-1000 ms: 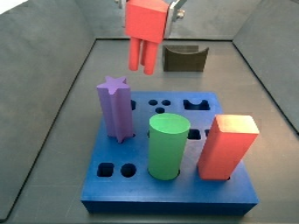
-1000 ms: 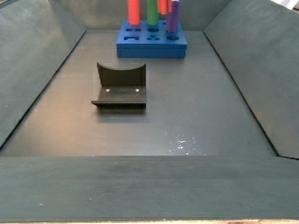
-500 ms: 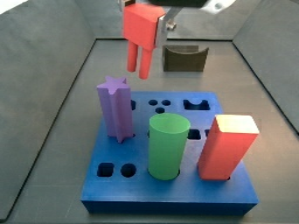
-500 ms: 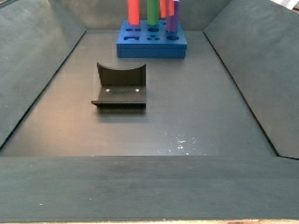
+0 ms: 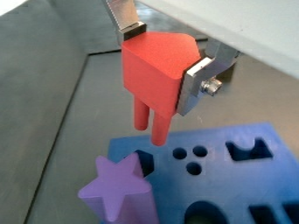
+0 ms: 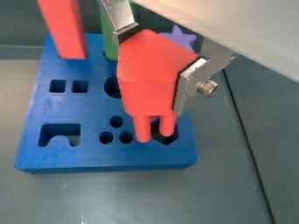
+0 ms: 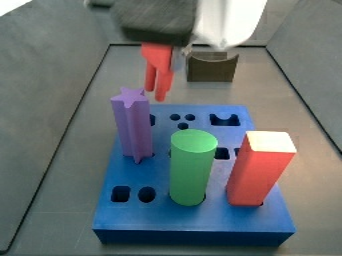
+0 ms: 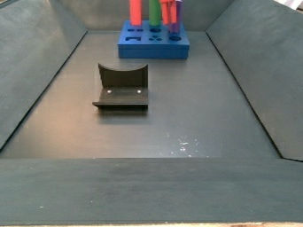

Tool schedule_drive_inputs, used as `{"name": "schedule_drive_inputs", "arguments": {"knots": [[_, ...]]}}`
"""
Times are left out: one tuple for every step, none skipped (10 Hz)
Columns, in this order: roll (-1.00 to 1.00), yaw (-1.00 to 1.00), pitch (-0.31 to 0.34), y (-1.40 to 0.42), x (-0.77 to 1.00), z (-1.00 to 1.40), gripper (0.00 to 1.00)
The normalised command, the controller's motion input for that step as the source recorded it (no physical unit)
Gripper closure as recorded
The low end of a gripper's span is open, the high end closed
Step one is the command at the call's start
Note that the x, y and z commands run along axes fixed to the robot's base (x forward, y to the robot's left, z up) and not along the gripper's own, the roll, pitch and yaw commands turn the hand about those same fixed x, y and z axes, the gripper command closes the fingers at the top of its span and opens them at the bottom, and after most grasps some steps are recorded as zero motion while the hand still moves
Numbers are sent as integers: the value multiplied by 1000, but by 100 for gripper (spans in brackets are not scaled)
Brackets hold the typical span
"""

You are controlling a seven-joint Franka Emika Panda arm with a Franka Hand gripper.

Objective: Pick up the 3 prong object. Move up. Place the 3 prong object on the fixture. Regrasp the 3 prong object. Move to above the board. Insert the 3 prong object.
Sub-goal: Insert the 3 prong object.

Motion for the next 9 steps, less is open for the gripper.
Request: {"name": "schedule_drive_inputs", "arguments": {"knots": [[-9,-126,10,0,169,-17,100],[-159,-940,0,-69,0,0,100],[-411,-689,-220,-83,-20,0,100],[-417,-683,-216,-86,-37,0,100],[-273,-540,-13,114,0,-29,100],[-17,-169,-37,-111,66,-29,100],[-293,-46,-19,0,503,-500,100],[-500,-309,0,0,363,-71,100],[-317,140,226,69,440,-340,100]]}}
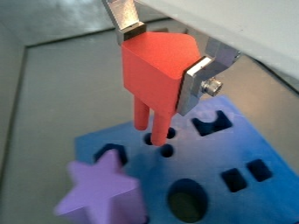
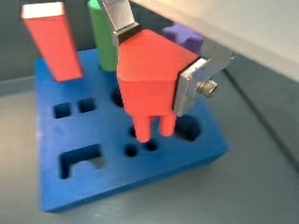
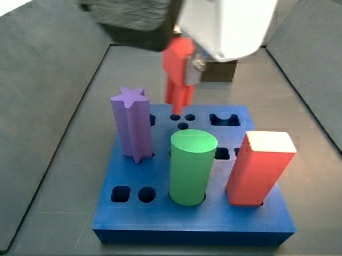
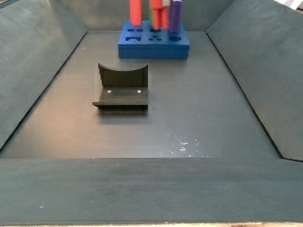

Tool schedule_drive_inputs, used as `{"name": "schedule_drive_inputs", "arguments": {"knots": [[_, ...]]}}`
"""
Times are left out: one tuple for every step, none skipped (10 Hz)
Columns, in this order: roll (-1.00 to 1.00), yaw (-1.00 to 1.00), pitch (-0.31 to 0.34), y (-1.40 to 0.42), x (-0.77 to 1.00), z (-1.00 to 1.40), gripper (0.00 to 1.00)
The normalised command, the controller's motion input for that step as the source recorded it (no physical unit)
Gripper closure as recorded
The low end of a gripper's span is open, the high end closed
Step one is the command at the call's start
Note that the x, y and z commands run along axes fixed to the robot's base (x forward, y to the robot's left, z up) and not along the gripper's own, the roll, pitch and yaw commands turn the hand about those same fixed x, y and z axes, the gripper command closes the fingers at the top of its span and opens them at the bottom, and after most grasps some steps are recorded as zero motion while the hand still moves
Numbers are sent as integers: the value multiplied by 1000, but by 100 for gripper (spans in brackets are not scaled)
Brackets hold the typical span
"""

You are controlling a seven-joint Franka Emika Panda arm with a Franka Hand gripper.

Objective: Pick up the 3 prong object. Move up. Place the 3 prong object on the fixture. Regrasp the 3 prong object. Move to above the board. Insert the 3 prong object.
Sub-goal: Insert the 3 prong object.

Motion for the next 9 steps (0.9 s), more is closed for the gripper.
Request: {"name": "schedule_drive_inputs", "arguments": {"knots": [[-29,0,-14,0,0,0,100],[-40,-6,0,0,0,-37,100],[-103,0,0,83,0,-326,100],[-373,-234,0,160,71,-389,100],[-286,0,193,291,-31,-440,100],[0,0,0,0,0,-17,100],[-207,-326,-59,-114,0,-577,100],[0,-383,-39,-326,0,-489,100],[1,29,40,-157,0,-120,100]]}}
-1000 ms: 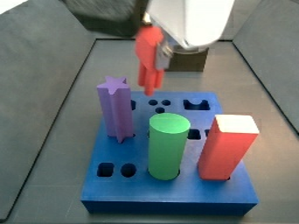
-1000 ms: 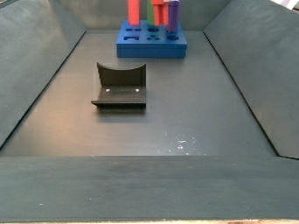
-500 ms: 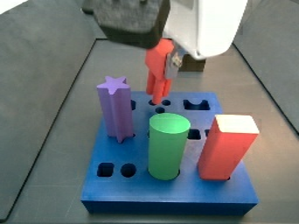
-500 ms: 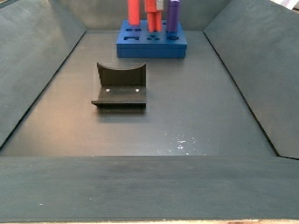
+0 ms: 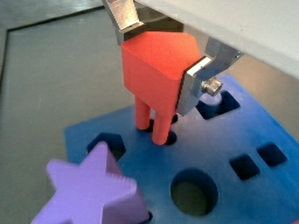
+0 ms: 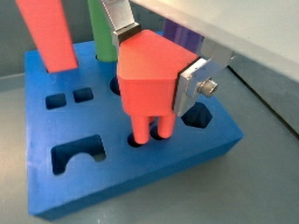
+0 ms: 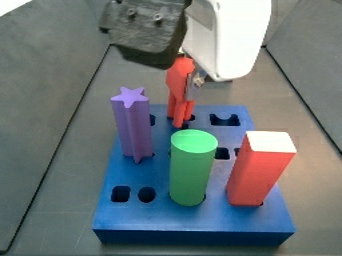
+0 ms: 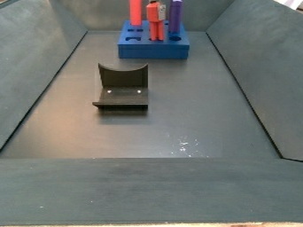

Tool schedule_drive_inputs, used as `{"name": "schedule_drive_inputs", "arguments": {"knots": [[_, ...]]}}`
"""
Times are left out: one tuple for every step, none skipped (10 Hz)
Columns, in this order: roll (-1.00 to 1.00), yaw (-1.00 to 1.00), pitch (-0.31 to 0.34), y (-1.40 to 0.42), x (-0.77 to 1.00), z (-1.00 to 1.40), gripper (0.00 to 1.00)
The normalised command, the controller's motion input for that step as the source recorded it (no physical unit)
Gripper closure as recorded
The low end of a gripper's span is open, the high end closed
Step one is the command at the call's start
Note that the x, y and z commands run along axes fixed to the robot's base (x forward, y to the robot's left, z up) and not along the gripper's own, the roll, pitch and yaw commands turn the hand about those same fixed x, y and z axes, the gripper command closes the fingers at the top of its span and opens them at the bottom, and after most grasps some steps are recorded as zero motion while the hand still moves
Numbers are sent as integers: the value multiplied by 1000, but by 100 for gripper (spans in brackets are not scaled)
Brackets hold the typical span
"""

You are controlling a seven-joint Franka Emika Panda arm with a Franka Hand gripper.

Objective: Pick up the 3 prong object. Move up. Place the 3 prong object on the fixture. Regrasp the 3 prong object. Move to above the board. Insert the 3 prong object.
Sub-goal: Insert the 3 prong object.

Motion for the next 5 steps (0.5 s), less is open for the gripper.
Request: {"name": "schedule_drive_inputs", "arguments": {"knots": [[-29,0,0,-31,0,-14,100],[0,57,116,-314,629,-309,100],[10,0,16,-471,423,-326,100],[-34,0,0,0,0,0,100],[-40,0,0,0,0,0,100]]}}
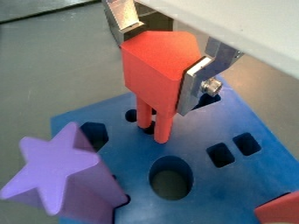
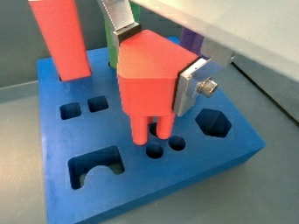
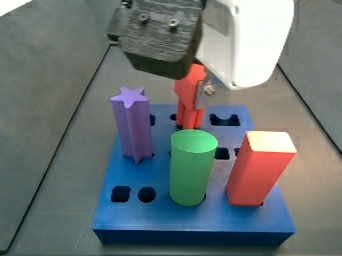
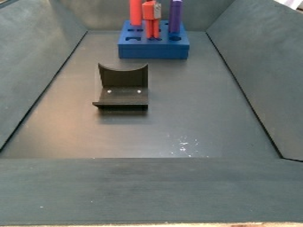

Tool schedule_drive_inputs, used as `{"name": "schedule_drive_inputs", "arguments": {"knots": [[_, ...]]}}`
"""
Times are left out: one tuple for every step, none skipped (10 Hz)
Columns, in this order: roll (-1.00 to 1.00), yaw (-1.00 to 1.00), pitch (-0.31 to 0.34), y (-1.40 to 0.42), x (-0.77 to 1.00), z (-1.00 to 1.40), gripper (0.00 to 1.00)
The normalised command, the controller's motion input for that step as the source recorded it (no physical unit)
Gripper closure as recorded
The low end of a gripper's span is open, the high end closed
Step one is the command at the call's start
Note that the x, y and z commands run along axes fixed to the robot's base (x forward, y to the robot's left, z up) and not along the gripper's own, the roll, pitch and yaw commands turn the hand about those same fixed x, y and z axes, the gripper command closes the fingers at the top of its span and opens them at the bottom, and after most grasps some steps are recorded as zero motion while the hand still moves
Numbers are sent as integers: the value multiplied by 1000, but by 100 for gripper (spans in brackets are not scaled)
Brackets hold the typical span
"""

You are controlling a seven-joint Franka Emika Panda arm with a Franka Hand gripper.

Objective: Pick up the 3 prong object. Move up. Place the 3 prong object on the fixture. Regrasp the 3 prong object. Move to above the board. Insert the 3 prong object.
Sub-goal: Insert the 3 prong object.

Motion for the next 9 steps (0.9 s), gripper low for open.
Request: {"name": "schedule_drive_inputs", "arguments": {"knots": [[-186,43,116,389,11,-151,100],[-3,0,0,0,0,-23,100],[-10,0,0,0,-14,-20,100],[0,0,0,0,-86,-3,100],[0,-251,0,114,-403,-160,100],[0,0,0,63,0,-106,100],[-27,0,-7,11,-26,0,100],[1,0,1,-69,29,-29,100],[0,31,0,-17,289,-237,100]]}}
